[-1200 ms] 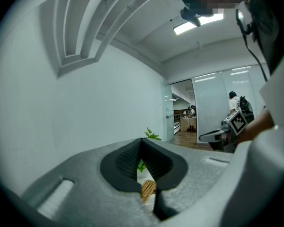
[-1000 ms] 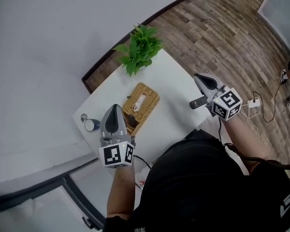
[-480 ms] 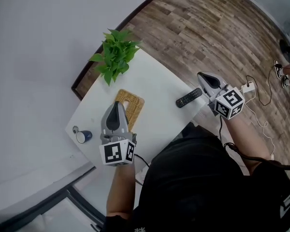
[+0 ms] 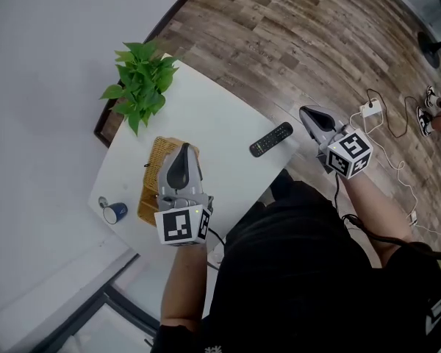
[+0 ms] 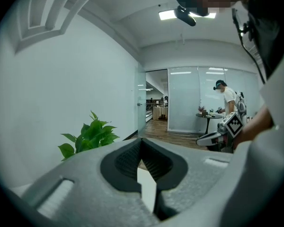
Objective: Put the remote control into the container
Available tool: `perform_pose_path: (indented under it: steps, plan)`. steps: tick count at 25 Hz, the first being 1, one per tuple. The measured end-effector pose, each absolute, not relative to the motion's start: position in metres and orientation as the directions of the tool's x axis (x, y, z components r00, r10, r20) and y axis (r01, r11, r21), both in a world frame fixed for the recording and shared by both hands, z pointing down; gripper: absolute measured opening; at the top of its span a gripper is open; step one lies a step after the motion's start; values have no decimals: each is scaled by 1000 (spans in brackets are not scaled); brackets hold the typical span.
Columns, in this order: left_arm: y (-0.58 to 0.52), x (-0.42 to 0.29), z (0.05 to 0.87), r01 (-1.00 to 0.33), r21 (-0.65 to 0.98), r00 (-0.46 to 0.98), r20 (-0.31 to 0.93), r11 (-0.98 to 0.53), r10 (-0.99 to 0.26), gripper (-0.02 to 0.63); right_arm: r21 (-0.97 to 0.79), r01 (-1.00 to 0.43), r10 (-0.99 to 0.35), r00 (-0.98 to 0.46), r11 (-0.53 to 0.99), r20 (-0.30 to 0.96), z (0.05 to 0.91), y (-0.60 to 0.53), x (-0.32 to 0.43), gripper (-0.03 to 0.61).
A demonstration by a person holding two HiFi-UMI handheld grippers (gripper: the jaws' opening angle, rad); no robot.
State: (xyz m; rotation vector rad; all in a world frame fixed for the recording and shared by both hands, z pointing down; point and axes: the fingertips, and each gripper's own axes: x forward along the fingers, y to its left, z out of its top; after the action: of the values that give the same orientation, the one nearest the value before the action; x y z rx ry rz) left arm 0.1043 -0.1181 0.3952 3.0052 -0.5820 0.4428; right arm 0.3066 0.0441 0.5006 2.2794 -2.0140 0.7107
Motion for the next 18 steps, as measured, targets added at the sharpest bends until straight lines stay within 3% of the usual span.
perform_pose_path:
  steps: [7, 18]
  plan:
    - [-111, 130, 398, -332, 14, 916, 242, -943, -319, 2, -301, -937, -924, 53, -178, 378, 524, 54, 315, 3]
    - [-108, 148, 465, -319, 37, 893, 348, -947, -287, 2, -373, -911, -901, -4, -175, 433, 574, 61, 308, 3]
